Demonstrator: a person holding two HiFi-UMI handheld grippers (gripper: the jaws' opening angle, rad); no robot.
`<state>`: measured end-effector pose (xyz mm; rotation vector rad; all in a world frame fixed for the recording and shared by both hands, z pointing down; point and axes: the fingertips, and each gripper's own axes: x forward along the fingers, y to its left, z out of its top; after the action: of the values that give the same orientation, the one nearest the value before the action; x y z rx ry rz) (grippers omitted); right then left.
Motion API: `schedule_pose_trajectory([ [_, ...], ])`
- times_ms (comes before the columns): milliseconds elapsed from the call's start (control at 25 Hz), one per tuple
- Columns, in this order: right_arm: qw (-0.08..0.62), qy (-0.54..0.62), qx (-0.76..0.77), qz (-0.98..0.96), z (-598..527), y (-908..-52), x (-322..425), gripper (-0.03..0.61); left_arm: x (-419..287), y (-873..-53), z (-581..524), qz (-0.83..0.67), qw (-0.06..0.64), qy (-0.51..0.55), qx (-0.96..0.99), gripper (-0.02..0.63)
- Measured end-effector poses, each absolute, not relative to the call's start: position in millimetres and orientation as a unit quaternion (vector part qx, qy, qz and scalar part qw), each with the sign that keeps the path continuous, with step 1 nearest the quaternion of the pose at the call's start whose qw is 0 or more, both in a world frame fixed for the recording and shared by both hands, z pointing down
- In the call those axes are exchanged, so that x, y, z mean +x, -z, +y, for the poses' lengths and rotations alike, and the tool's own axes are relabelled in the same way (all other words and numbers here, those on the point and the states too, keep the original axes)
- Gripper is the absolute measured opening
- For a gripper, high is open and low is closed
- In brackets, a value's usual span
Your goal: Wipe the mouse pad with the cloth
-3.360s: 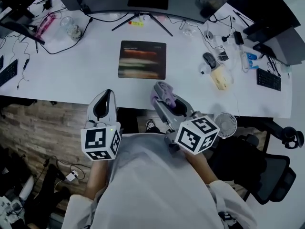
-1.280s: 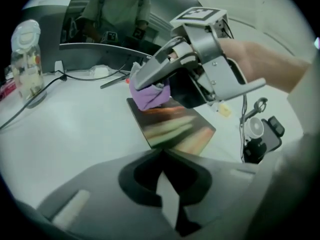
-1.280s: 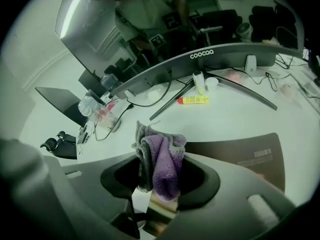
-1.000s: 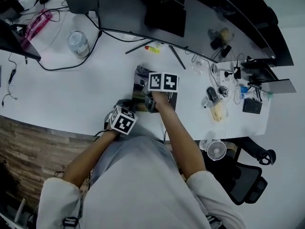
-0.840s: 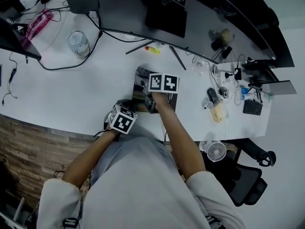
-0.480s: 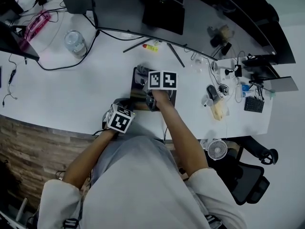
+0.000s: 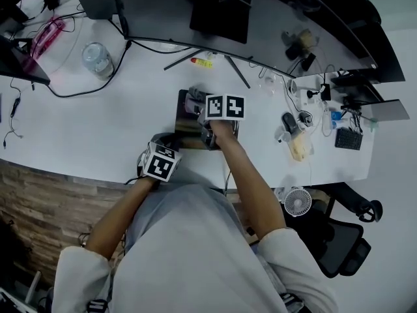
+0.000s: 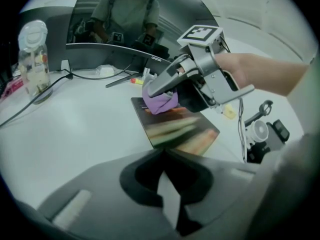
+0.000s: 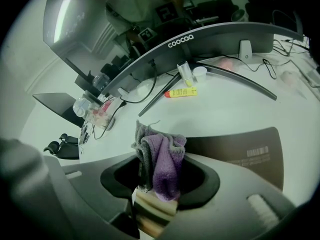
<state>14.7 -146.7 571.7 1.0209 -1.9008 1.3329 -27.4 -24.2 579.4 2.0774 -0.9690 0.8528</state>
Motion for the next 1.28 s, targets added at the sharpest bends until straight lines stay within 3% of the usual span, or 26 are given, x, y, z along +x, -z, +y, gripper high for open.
schedule_pose_trajectory([
  [1280, 0.298, -0.513, 0.409, -0.693, -145.1, -575.4, 89.5, 0.196, -26.9, -579.7, -26.9, -0.381, 0.348, -0.318, 0.795, 0.000],
])
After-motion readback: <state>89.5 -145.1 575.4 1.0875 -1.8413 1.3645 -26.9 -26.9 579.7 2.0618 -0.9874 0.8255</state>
